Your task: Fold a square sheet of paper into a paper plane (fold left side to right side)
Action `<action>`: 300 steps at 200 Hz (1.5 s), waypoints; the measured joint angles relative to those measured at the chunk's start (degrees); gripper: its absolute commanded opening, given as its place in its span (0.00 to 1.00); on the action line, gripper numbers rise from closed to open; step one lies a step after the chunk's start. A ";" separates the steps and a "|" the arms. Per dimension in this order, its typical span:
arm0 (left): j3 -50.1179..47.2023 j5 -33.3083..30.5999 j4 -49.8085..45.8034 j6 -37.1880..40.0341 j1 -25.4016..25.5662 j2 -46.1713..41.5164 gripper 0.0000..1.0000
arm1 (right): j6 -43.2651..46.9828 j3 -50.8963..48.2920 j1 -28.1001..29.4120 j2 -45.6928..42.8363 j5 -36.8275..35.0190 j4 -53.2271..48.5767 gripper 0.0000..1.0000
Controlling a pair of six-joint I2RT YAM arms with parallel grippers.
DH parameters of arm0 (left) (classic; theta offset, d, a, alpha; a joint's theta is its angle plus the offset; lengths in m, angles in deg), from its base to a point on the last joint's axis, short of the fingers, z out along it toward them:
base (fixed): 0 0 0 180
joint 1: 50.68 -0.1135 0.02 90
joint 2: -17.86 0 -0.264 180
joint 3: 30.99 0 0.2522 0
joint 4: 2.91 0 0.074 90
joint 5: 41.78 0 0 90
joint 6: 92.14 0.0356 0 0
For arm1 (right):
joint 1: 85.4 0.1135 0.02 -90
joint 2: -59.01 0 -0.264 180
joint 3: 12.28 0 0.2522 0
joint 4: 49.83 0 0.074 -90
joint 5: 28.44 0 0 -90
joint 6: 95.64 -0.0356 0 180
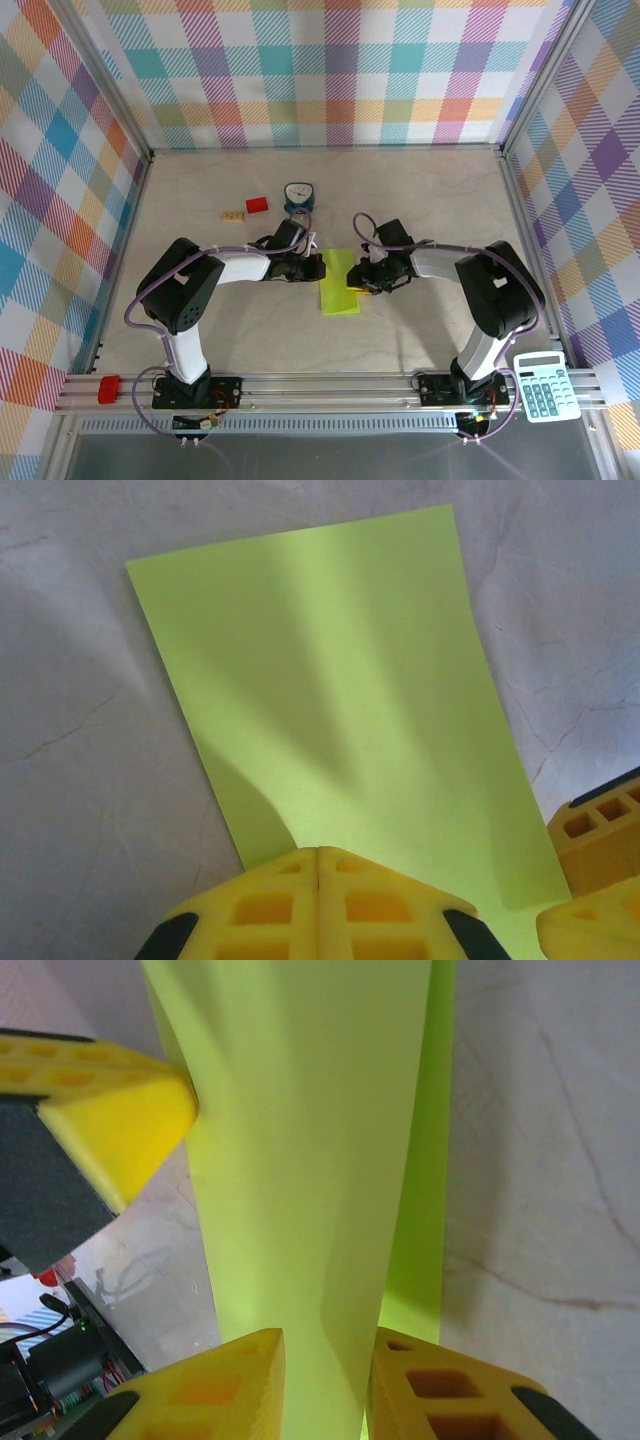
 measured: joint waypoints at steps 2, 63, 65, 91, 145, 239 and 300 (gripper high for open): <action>0.00 0.02 0.00 0.00 0.00 0.00 0.00 | 0.04 0.09 -0.09 0.11 0.00 0.00 0.26; 0.00 0.02 0.00 0.00 0.00 0.00 0.00 | 1.25 2.73 -2.08 2.89 0.59 0.02 0.21; 0.00 0.00 0.00 0.00 0.00 0.00 0.00 | 1.38 2.82 -2.12 3.04 0.66 0.07 0.21; 0.00 0.00 0.02 0.00 0.00 0.00 0.00 | 1.57 3.61 -2.71 4.70 1.40 0.24 0.16; 0.00 -0.09 -0.26 0.04 0.02 -0.26 0.10 | 1.27 3.58 -3.15 5.46 2.56 0.39 0.01; -5.84 -4.35 -0.92 5.79 3.23 -16.79 0.57 | -2.89 3.13 -3.15 3.41 4.57 0.68 0.00; -8.15 -17.03 -3.28 14.73 19.67 -24.59 0.67 | -4.35 6.14 -3.45 3.41 4.98 -0.31 0.00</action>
